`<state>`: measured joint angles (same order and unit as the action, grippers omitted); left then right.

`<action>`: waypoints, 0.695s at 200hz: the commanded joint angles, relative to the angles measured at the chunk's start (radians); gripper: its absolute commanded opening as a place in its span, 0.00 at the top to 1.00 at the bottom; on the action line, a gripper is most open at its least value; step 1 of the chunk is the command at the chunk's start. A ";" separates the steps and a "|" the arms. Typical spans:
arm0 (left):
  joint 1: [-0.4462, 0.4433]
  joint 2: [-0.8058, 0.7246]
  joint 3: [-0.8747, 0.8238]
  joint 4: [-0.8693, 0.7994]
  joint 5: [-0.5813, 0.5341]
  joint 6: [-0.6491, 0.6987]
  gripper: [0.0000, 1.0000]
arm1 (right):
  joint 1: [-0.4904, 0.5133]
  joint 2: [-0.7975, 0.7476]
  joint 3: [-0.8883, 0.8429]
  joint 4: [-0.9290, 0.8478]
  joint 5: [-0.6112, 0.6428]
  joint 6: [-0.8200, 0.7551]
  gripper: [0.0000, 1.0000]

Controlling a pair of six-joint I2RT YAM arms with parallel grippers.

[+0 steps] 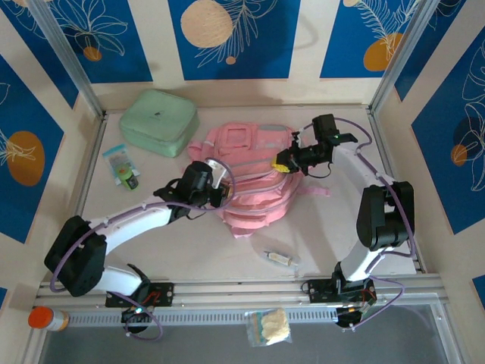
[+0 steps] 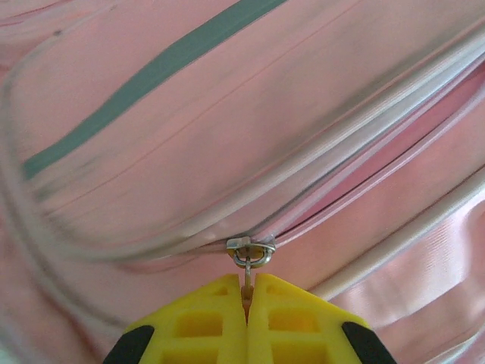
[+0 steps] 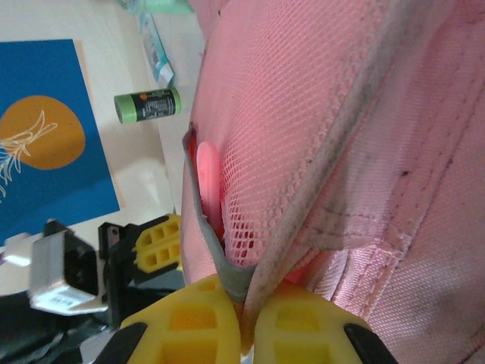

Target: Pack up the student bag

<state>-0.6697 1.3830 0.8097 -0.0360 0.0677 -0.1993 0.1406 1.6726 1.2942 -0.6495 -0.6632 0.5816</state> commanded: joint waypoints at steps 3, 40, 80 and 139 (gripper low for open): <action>0.074 -0.007 -0.044 -0.035 0.058 0.098 1.00 | -0.060 -0.020 0.087 0.040 -0.002 -0.051 1.00; 0.196 -0.001 -0.095 0.104 0.081 0.074 1.00 | -0.082 -0.038 0.091 0.000 -0.017 -0.111 1.00; 0.165 -0.030 -0.041 0.063 0.138 -0.033 1.00 | -0.102 -0.010 0.141 -0.076 0.013 -0.190 1.00; -0.061 -0.024 -0.037 0.080 0.015 -0.004 1.00 | -0.151 0.090 0.191 0.003 -0.035 -0.143 1.00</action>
<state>-0.7353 1.3327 0.7528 0.0837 0.1192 -0.1860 0.0044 1.7157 1.4151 -0.7673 -0.6750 0.4343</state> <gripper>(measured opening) 0.048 0.067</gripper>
